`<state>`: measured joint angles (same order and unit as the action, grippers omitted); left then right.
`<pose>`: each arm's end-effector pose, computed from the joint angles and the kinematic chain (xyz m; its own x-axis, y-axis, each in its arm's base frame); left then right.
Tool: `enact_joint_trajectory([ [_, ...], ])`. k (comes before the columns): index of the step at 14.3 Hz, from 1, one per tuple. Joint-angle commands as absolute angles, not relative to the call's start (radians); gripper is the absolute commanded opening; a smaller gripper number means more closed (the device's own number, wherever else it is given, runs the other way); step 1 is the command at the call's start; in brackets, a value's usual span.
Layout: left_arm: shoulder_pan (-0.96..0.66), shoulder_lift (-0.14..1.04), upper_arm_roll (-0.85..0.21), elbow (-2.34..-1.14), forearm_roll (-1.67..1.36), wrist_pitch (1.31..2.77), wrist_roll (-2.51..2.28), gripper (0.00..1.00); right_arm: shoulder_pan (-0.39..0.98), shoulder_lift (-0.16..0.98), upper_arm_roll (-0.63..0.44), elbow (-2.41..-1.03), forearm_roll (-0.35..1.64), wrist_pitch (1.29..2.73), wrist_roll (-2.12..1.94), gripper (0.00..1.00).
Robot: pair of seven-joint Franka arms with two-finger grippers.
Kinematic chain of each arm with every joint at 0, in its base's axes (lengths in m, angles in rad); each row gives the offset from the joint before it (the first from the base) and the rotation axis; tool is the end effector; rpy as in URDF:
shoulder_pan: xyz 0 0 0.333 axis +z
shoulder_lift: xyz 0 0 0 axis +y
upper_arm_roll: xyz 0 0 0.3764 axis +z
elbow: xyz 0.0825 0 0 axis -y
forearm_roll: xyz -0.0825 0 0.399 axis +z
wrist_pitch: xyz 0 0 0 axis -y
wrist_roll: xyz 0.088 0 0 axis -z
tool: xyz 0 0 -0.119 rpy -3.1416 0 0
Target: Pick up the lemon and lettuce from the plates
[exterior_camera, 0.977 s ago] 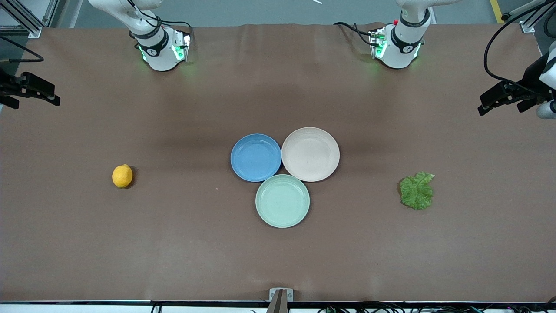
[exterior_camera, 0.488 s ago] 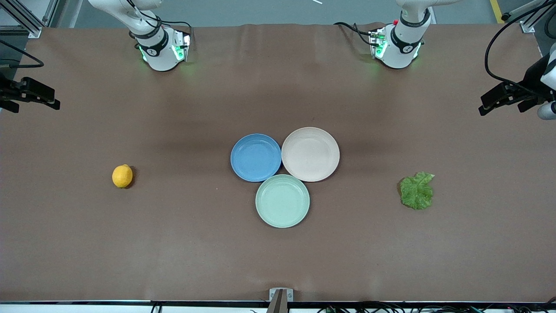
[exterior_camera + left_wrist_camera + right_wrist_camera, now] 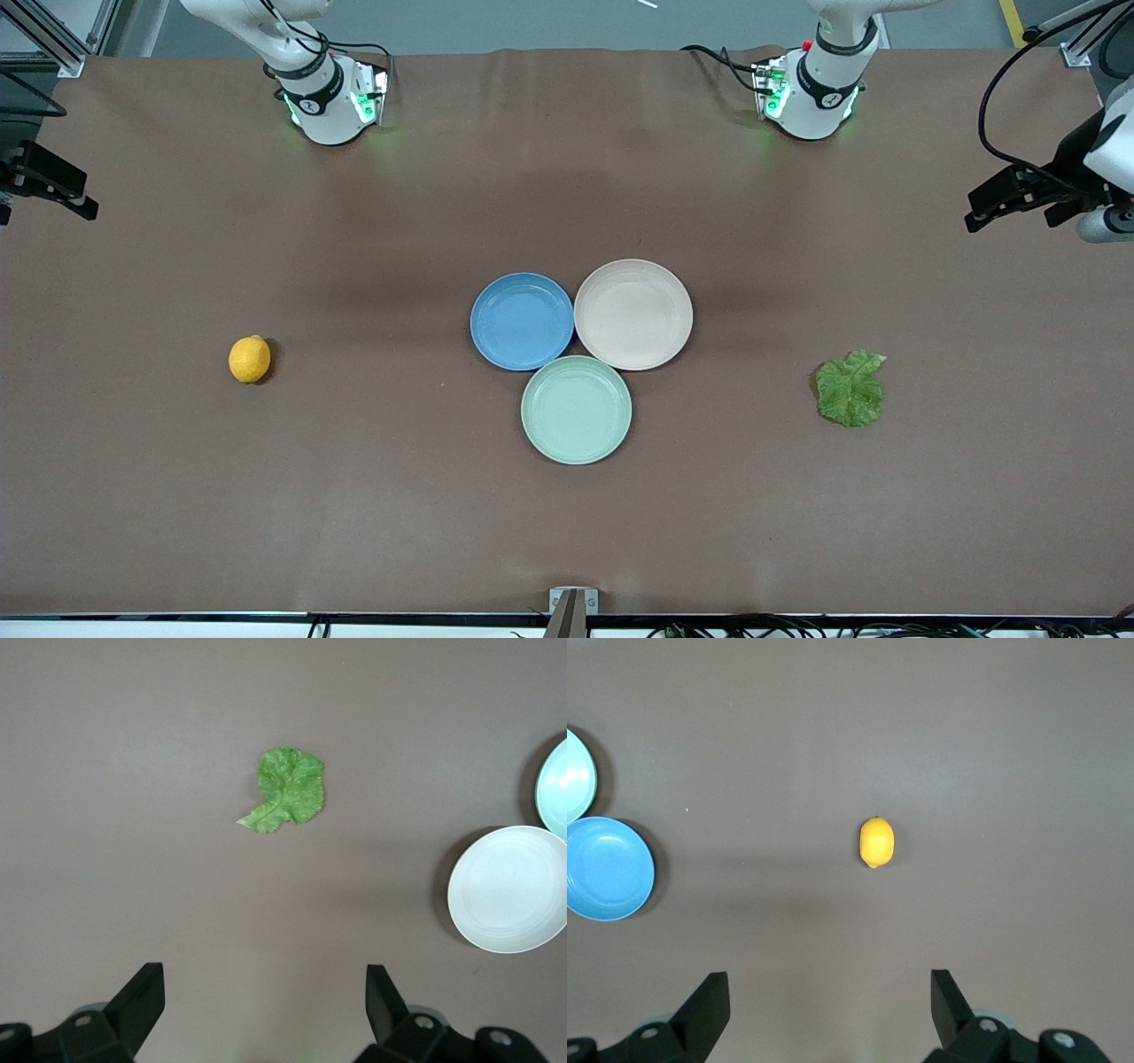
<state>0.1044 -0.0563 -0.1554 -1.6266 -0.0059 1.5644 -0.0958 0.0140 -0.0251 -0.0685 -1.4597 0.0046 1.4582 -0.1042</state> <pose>0.5468 -0.0315 0.6762 0.9990 0.0450 -0.0063 0.0450 -0.9990 -0.0034 0.5471 -0.0299 0.7303 0.9984 0.0502 0.0241 0.0503 -0.9987 -0.0038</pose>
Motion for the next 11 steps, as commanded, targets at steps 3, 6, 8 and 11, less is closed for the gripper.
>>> enact_joint_trajectory([
  [3, 0.109, -0.081, -0.183, -1.637, -0.012, 1.555, -0.097, 1.0, 0.003, -0.097, -0.06, -1.542, 0.009, 1.482, -0.104, 1.0],
  [6, 0.109, -0.075, -0.183, -1.631, -0.009, 1.563, -0.097, 1.0, 0.008, -0.092, -0.058, -1.526, -0.001, 1.47, -0.104, 1.0],
  [8, 0.11, -0.084, -0.18, -1.629, -0.008, 1.556, -0.094, 1.0, 0.009, -0.033, -0.058, -1.446, -0.009, 1.386, -0.104, 1.0],
  [11, 0.114, -0.077, -0.166, -1.606, -0.008, 1.554, -0.084, 1.0, 0.009, 0.017, -0.058, -1.371, -0.006, 1.33, -0.106, 1.0],
])
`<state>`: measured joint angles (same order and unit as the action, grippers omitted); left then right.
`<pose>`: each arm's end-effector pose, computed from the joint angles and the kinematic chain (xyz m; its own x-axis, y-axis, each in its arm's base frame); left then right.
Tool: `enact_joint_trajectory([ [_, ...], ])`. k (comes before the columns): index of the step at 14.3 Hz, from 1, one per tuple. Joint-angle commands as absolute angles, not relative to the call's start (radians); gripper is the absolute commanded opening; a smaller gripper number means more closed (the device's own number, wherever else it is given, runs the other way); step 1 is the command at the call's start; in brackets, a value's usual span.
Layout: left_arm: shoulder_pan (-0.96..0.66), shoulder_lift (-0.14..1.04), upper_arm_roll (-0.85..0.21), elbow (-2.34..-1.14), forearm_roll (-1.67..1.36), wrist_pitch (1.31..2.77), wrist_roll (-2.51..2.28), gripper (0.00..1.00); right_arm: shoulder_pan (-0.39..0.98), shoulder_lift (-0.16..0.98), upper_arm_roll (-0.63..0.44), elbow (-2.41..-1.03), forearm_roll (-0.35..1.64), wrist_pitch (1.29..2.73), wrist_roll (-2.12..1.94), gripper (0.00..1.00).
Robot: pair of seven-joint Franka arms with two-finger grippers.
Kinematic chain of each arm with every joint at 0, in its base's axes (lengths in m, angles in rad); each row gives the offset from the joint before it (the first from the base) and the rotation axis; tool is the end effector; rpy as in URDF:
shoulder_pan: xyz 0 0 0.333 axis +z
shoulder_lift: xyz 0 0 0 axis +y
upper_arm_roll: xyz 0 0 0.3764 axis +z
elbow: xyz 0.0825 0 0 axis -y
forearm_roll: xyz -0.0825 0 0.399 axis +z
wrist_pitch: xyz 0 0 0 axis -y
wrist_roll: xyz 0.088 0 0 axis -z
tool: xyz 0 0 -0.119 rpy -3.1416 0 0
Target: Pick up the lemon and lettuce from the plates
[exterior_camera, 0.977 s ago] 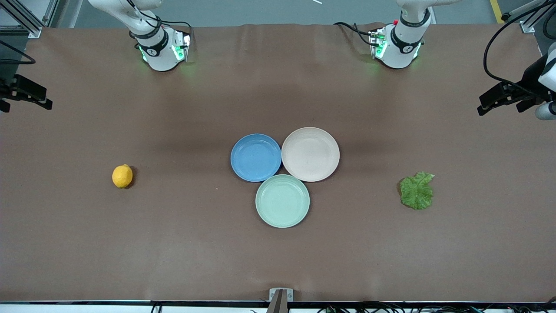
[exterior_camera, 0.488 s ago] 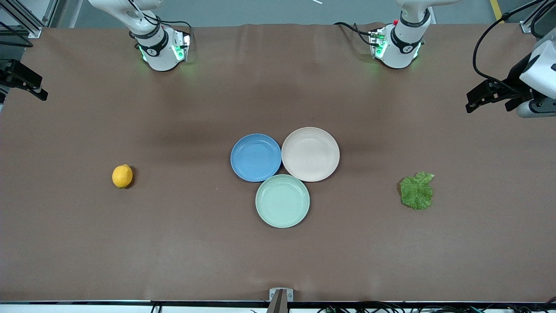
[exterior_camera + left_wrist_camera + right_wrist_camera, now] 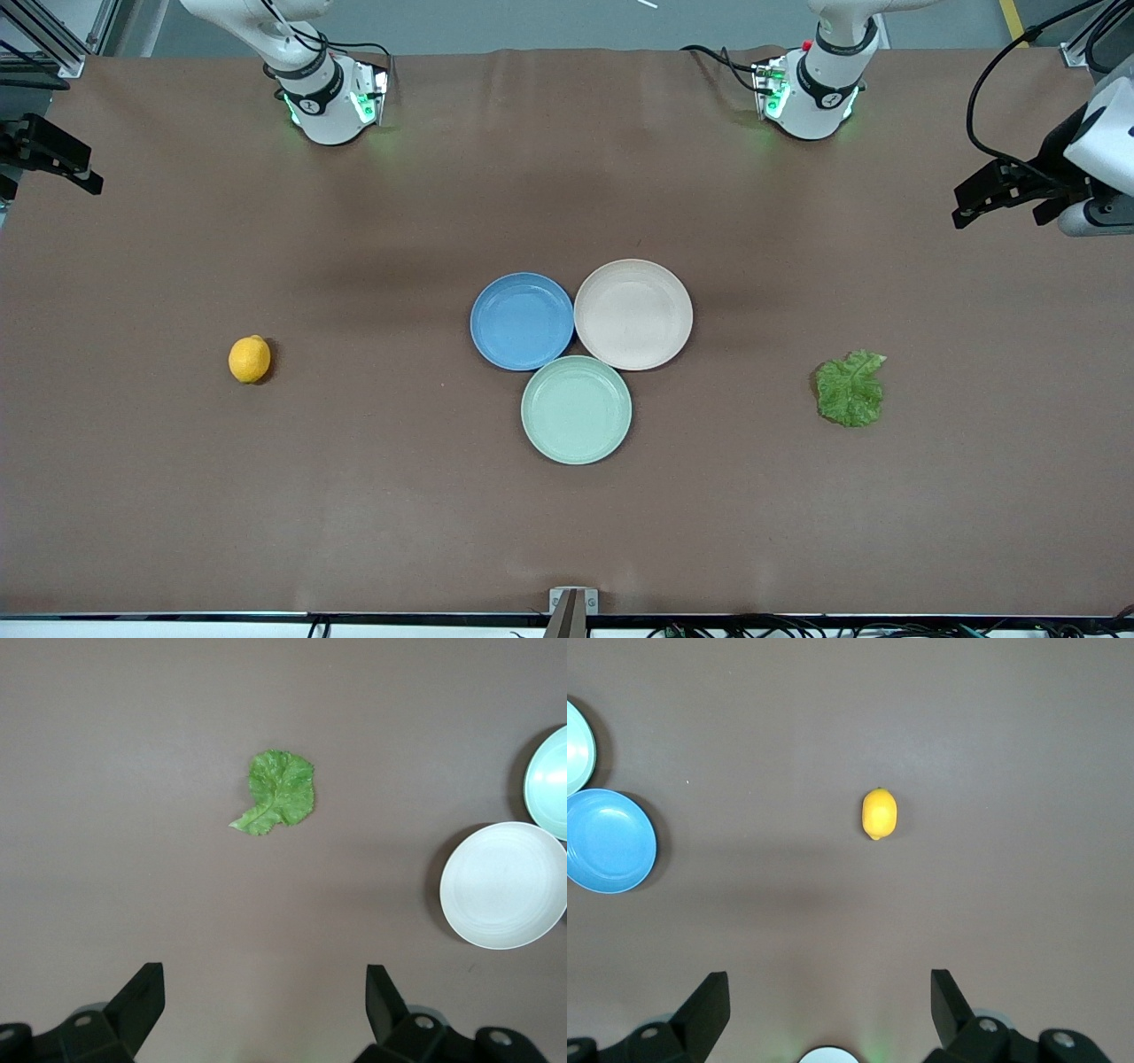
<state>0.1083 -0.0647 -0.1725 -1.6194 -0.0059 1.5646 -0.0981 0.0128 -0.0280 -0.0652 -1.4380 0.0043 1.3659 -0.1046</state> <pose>0.5437 -0.0394 0.6842 0.9994 0.0341 0.0094 0.0342 -0.9994 -0.0043 0.5345 -0.0282 0.7341 0.9976 0.0532 -0.0433 0.0528 -0.9985 -0.0106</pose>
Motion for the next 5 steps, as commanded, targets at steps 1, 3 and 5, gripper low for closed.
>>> enact_joint_trajectory([
  [1, 0.115, -0.077, -0.166, -1.606, -0.008, 1.554, -0.083, 1.0, 0.008, 0.017, -0.057, -1.373, -0.003, 1.33, -0.107, 1.0],
  [3, 0.115, -0.072, -0.166, -1.595, -0.009, 1.554, -0.083, 1.0, 0.008, 0.017, -0.057, -1.373, -0.005, 1.335, -0.107, 1.0],
  [5, 0.117, -0.054, -0.164, -1.571, -0.009, 1.548, -0.086, 1.0, 0.008, 0.017, -0.057, -1.373, -0.005, 1.335, -0.107, 1.0],
])
